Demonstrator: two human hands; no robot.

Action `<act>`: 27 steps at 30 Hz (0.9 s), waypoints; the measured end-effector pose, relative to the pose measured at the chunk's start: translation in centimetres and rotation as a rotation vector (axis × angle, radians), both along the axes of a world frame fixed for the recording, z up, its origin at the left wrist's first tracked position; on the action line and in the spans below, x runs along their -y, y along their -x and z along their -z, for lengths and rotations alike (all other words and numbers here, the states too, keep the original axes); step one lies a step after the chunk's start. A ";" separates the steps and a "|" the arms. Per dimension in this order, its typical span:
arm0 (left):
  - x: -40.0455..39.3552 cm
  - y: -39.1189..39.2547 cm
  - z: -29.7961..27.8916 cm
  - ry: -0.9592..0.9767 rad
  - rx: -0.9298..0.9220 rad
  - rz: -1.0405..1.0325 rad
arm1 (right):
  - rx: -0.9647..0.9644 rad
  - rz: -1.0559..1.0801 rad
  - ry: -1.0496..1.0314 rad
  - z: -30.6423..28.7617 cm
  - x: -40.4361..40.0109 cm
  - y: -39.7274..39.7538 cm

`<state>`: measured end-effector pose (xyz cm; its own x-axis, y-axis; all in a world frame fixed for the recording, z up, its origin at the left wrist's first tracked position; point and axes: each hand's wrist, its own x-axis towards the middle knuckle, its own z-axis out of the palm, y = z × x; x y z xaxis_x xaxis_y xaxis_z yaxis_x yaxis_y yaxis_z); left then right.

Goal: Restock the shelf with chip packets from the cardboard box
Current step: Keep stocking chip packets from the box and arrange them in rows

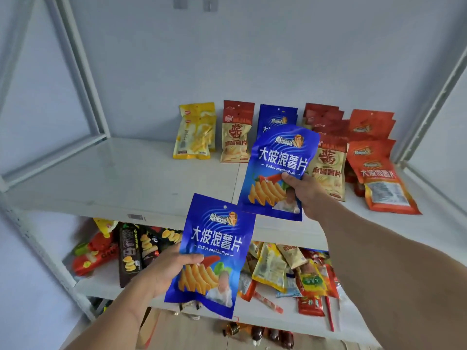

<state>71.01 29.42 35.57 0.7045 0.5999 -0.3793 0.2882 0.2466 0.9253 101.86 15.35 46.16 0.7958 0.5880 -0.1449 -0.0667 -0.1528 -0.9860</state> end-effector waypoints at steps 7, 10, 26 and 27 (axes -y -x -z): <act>-4.4 -7.5 -1.7 -0.011 0.040 0.028 | 0.029 0.048 -0.003 -1.5 -3.8 -8.3; -5.8 -10.1 -2.2 -0.009 0.066 0.048 | 0.046 0.060 0.044 -1.4 -5.3 -10.9; -10.5 -22.0 -4.2 0.009 0.092 0.053 | -0.040 -0.029 0.141 3.5 -15.5 -21.7; -10.8 -22.7 -3.9 0.014 0.091 0.044 | -0.039 -0.028 0.144 3.6 -15.9 -22.2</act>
<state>93.75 40.25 39.51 0.7621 0.5625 -0.3207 0.2140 0.2487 0.9447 124.05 31.30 42.53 0.7717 0.5806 -0.2596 -0.0982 -0.2944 -0.9506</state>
